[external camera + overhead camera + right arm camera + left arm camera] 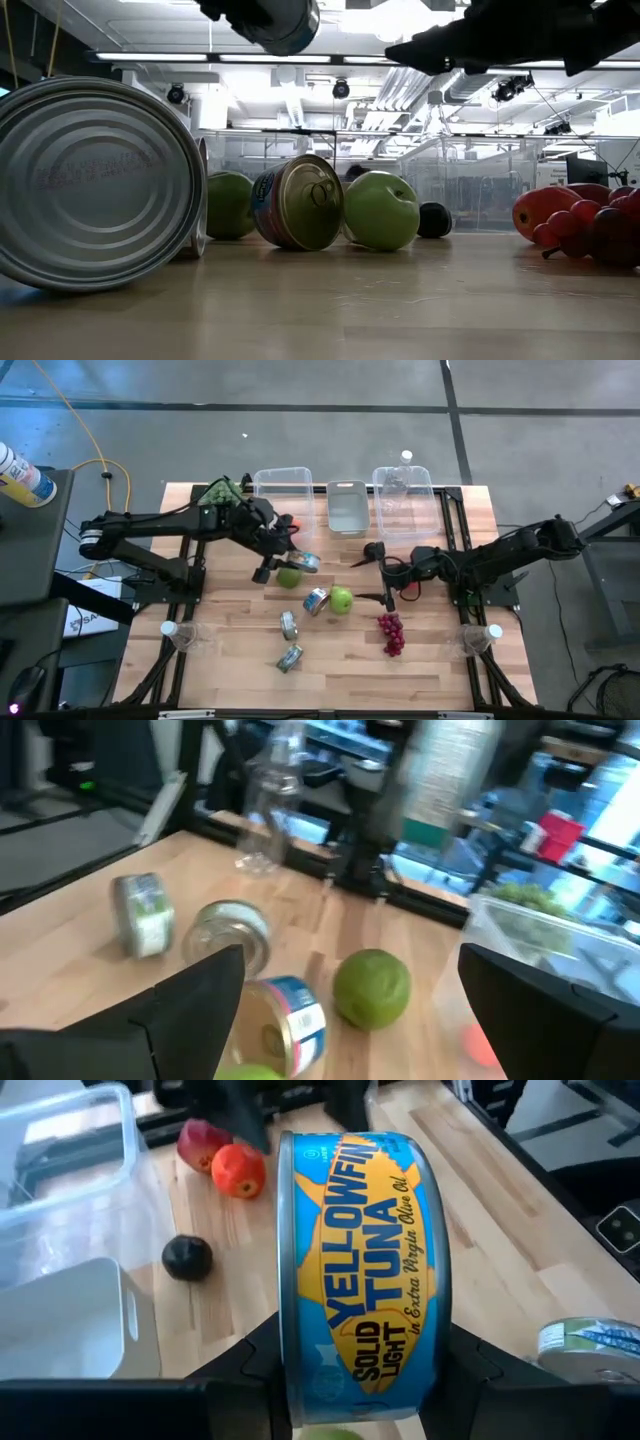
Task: Pick & Place Food Item
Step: Put the yellow and blue tuna can into the gray bin
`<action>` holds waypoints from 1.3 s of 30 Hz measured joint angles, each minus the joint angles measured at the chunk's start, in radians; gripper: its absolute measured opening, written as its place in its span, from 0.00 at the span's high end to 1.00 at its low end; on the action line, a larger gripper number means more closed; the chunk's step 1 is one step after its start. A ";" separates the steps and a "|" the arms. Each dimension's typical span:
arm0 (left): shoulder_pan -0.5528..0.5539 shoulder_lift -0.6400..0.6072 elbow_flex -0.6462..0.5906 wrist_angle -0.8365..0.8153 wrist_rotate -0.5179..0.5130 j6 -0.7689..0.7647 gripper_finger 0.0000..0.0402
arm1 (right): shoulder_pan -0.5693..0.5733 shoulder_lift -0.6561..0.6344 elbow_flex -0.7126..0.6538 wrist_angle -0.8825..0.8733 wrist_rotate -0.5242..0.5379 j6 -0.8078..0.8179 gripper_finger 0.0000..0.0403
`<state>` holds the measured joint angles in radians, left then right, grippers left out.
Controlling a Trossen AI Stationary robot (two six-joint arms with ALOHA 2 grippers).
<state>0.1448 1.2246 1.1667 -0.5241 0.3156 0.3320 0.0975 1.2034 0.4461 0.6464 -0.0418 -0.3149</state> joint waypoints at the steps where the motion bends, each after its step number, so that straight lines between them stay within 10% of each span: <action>1: 0.007 0.007 0.000 0.003 0.010 -0.002 0.65 | 0.000 0.000 0.000 -0.007 -0.011 -0.007 0.11; 27: 0.035 0.038 0.000 0.224 0.186 0.023 0.65 | -0.011 -0.002 0.000 0.195 -0.084 0.045 0.11; 39: -0.027 0.107 0.000 0.272 0.041 -0.092 0.65 | -0.005 0.048 0.000 0.160 -0.054 0.215 0.11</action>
<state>0.1180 1.3320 1.1664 -0.2516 0.3568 0.2398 0.0921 1.2514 0.4458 0.8061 -0.0954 -0.1003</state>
